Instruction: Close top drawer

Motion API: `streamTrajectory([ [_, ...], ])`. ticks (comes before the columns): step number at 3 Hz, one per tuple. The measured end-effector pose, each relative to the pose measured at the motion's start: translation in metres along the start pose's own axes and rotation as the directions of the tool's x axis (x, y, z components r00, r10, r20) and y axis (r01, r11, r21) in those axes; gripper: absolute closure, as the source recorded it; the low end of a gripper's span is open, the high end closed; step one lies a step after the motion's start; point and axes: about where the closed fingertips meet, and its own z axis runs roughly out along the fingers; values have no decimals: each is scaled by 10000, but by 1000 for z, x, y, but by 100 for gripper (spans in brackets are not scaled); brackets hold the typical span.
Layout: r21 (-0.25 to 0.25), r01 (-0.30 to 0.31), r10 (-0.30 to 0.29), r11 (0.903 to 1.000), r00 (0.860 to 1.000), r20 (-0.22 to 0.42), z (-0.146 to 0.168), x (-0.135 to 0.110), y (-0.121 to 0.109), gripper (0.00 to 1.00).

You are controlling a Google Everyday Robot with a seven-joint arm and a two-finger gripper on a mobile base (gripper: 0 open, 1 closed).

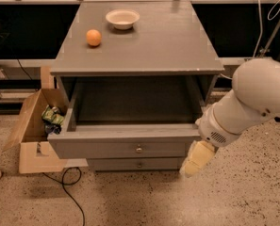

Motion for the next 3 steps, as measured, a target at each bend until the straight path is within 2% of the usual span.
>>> streamTrajectory([
  [1, 117, -447, 445, 9989, 9988, 223, 34, 4, -4, 27],
  [2, 119, -446, 444, 9989, 9988, 224, 34, 4, -4, 50],
  [3, 149, -382, 379, 9992, 9991, 196, 37, 5, -4, 81],
])
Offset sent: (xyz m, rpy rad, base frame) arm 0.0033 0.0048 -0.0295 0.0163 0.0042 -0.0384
